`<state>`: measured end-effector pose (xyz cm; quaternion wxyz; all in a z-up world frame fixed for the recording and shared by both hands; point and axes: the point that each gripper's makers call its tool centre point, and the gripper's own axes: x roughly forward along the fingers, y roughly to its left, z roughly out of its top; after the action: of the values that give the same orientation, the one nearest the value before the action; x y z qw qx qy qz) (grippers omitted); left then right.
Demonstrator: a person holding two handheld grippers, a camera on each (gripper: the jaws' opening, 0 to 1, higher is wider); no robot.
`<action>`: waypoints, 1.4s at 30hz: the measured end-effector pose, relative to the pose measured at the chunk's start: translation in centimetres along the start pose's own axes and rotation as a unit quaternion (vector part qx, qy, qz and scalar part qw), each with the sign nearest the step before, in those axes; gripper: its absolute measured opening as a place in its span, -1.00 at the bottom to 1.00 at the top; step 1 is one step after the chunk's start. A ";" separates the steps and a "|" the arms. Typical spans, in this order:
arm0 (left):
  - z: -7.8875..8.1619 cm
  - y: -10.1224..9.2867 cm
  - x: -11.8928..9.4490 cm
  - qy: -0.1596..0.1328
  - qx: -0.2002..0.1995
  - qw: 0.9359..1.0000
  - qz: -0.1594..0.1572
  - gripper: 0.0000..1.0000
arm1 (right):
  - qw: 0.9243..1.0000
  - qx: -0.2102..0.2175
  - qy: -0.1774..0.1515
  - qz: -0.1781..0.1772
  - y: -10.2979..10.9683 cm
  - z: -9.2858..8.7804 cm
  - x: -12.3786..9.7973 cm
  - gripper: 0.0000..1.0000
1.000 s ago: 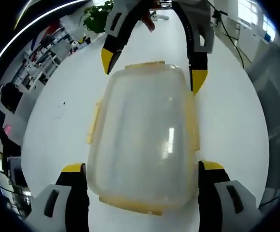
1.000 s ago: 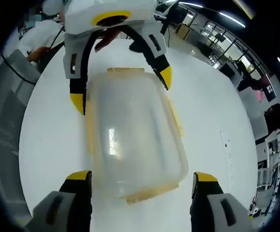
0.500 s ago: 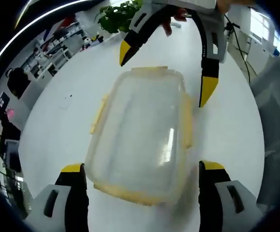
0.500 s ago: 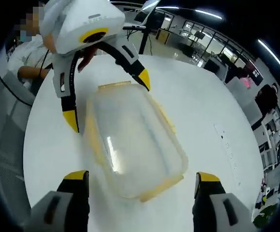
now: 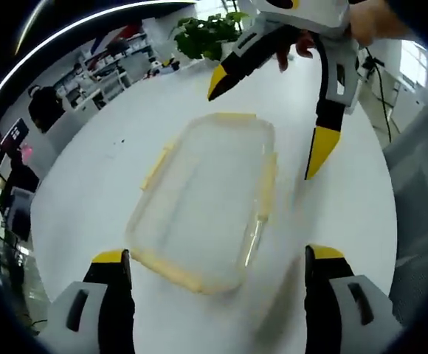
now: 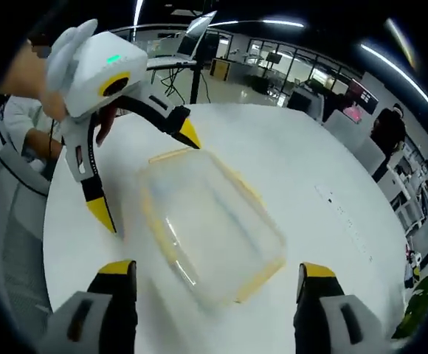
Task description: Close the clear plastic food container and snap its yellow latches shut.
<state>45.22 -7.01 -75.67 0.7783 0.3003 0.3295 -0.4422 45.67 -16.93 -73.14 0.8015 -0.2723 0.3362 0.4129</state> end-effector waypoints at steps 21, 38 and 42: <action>-1.3 -2.0 -3.0 -0.039 -0.073 0.996 0.043 0.90 | 0.997 0.057 -0.042 -0.029 2.2 -1.1 -2.9 0.75; -2.7 -4.7 -5.3 -0.072 -0.111 0.989 0.063 0.93 | 0.991 0.101 -0.066 -0.053 4.5 -3.6 -5.6 0.74; -3.2 -5.3 -5.8 -0.076 -0.115 0.988 0.069 0.92 | 0.990 0.109 -0.072 -0.060 4.7 -4.1 -6.2 0.73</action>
<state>37.50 -4.02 -74.02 0.8592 0.1958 0.2963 -0.3684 37.70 -20.45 -71.68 0.8719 -0.1721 0.3037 0.3434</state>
